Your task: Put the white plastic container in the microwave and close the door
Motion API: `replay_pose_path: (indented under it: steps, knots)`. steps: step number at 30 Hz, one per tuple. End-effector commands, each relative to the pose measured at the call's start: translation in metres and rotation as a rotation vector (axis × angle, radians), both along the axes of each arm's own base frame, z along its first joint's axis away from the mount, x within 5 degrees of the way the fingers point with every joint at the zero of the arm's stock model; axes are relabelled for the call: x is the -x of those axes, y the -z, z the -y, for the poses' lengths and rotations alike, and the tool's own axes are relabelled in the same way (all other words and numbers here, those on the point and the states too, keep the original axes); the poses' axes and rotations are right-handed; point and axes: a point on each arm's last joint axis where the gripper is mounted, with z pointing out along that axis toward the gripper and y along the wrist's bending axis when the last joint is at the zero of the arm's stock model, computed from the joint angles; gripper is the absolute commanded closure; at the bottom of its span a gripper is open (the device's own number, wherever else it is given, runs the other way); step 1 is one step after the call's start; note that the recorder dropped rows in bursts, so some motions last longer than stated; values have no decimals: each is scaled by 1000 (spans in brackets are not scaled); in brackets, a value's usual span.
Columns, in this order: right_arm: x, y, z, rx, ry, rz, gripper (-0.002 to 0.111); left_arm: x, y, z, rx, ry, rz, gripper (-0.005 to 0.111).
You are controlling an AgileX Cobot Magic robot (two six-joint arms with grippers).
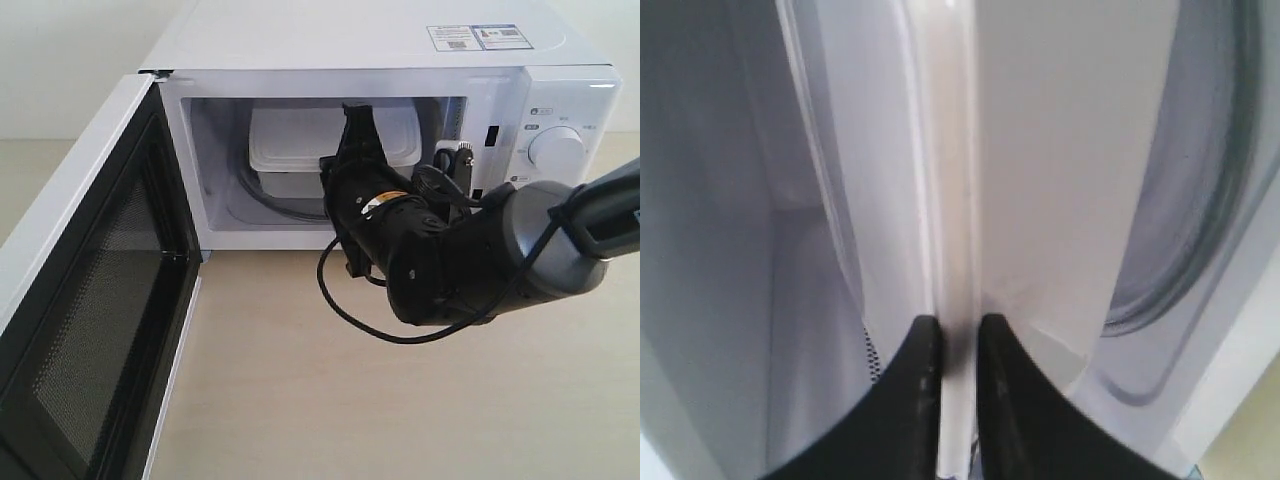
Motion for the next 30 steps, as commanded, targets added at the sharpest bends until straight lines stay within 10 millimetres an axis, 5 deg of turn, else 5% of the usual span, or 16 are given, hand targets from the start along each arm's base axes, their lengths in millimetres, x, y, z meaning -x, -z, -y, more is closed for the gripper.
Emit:
replay_pose_path:
  steps: [1,13,15,17,20,30]
  knots:
    - [-1,-5,0,16,-21,11,103,0,1,0,6,-3,-2,102]
    - [-5,0,-1,45,-50,75,102,0,1,0,6,-3,-2,102]
    - [-5,-2,-1,41,-47,91,96,0,1,0,6,-3,-2,102]
    - [-5,-2,-1,40,-47,88,74,0,1,0,6,-3,-2,102]
    - [-5,0,-1,43,-50,73,57,0,1,0,6,-3,-2,102]
    - [7,-18,0,73,-135,129,57,0,1,0,6,-3,-2,102]
